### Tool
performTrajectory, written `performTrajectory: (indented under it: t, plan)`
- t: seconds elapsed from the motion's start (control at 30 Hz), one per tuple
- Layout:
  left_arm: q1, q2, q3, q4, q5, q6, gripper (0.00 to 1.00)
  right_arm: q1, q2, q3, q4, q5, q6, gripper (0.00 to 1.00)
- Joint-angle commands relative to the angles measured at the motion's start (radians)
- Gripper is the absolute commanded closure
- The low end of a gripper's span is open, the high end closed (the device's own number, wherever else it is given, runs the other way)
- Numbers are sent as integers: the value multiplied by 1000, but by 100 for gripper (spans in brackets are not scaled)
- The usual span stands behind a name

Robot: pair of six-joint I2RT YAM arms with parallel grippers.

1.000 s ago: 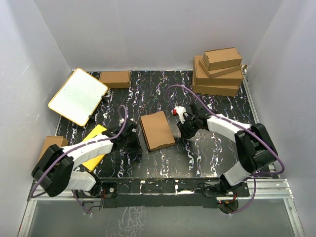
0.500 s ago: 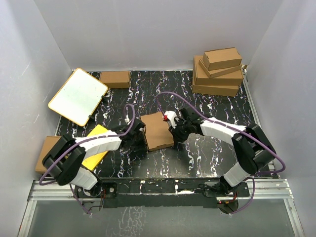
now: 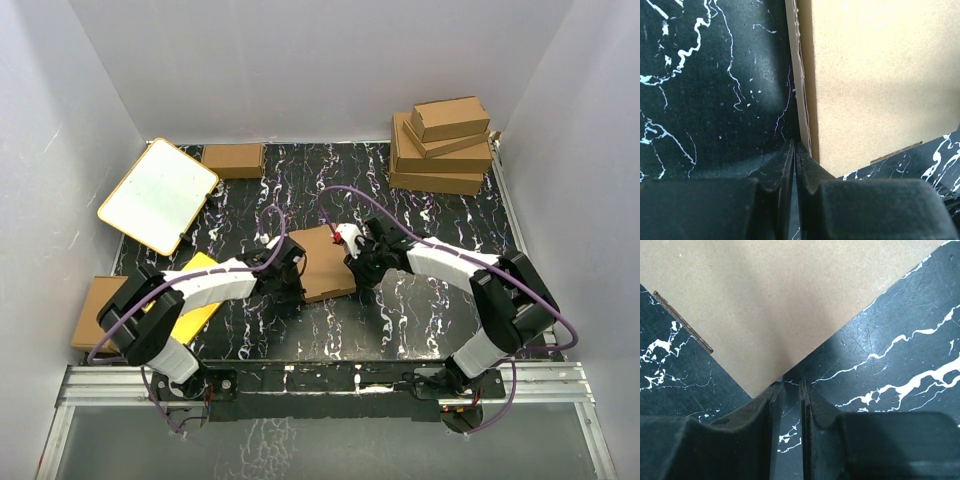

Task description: Fold the paper box

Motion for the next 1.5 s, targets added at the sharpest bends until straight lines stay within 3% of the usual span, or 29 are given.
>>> performTrajectory:
  t: [0.0,0.13,0.2,0.37,0.53,0.7,0.83,0.93,1.13,1.33,1.47]
  plan:
    - [-11,-89,-7,26,-6,-9,93,-18,-37,8,74,-75,25,73]
    - [37,-152,-49,-5,-9,45,91,-107,-50,25,68,-57,26,71]
    - [76,-195,-74,-7,-1,83,85,-136,-56,30,76,-51,23,71]
    - [212,-222,-99,33,56,200,81,-143,-1,105,86,-16,11,70]
    - [317,-88,-8,84,95,290,83,-143,166,281,66,-19,20,70]
    - [341,93,125,125,138,306,89,-139,342,463,5,-16,35,71]
    - [340,213,199,183,226,284,92,-106,390,522,-23,-18,41,73]
    - [327,265,238,234,290,245,93,-57,388,521,-26,-39,55,73]
    - [287,281,305,186,289,259,92,-17,356,510,-25,-27,66,71]
    - [324,148,218,86,182,341,86,-128,261,442,-9,5,32,65]
    - [340,26,159,27,122,380,73,-196,140,356,23,-12,20,55]
